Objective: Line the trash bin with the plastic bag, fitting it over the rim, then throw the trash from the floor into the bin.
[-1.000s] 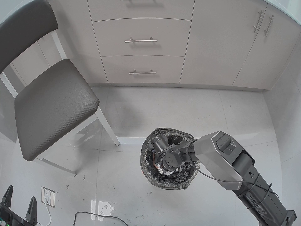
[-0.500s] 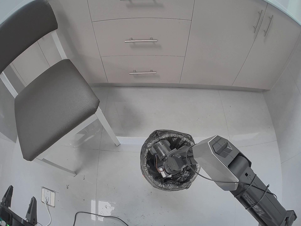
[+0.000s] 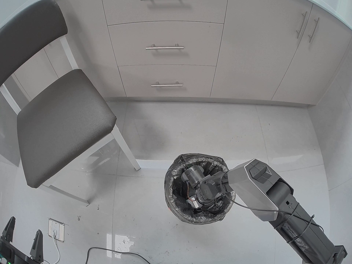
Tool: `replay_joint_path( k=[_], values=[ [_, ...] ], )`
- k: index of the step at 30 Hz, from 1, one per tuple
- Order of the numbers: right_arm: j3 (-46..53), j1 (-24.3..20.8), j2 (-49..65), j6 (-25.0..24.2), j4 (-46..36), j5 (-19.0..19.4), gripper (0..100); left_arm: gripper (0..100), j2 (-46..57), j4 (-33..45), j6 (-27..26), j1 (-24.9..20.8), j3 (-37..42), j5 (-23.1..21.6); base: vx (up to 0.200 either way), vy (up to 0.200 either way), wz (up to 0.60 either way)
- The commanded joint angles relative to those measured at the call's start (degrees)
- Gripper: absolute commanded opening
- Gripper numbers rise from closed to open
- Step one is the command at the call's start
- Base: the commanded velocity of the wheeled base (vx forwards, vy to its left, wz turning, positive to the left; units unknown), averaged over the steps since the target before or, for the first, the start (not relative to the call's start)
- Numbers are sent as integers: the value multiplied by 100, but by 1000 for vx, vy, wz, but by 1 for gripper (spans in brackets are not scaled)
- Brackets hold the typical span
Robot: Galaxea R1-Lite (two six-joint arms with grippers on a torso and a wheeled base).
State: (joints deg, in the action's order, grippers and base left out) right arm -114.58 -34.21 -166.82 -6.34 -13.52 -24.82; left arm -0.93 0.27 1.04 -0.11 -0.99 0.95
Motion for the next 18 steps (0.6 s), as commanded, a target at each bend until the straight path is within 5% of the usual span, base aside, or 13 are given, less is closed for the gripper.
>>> replay_joint_path(
  k=[1,18],
  values=[
    [-1,19,-62,1,25,3,0,100,93,0,2,2,99,2,0,0,0],
    [-1,-25,554,107,-274,-14,0,100,93,0,2,2,99,2,0,0,0]
  ],
)
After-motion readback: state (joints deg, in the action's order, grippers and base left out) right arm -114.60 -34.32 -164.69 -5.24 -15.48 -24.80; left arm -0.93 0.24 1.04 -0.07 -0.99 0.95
